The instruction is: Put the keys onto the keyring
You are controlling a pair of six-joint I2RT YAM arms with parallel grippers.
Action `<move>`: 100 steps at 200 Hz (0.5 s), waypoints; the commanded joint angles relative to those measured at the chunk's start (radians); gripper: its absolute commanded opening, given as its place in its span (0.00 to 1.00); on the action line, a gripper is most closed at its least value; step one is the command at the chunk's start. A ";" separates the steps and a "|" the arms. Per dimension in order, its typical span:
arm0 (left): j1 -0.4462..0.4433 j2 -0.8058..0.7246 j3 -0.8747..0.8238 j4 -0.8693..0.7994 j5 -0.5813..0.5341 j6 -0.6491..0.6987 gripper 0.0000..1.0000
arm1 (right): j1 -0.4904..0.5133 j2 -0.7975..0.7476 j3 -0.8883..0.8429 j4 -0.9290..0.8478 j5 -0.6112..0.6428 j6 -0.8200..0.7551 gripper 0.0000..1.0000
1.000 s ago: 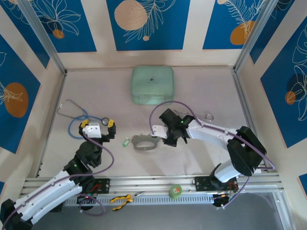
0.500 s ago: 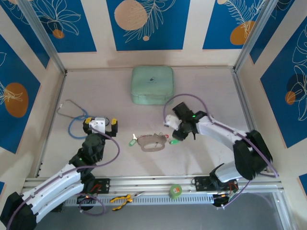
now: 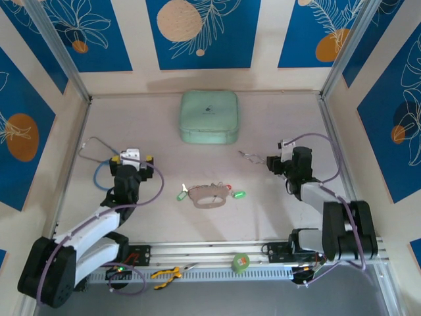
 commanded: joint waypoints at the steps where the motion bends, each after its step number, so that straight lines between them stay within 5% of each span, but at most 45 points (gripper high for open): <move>1: 0.049 0.071 0.013 0.138 0.047 0.043 1.00 | -0.011 0.052 -0.018 0.327 -0.068 0.056 0.50; 37: 0.111 0.255 -0.027 0.395 0.112 0.067 1.00 | -0.018 0.238 -0.069 0.613 -0.124 0.054 0.50; 86: 0.165 0.638 -0.021 0.807 0.201 0.103 1.00 | -0.044 0.213 -0.011 0.456 -0.164 0.057 0.51; 100: 0.178 0.559 -0.003 0.632 0.245 0.072 1.00 | -0.050 0.219 -0.014 0.467 -0.163 0.067 0.51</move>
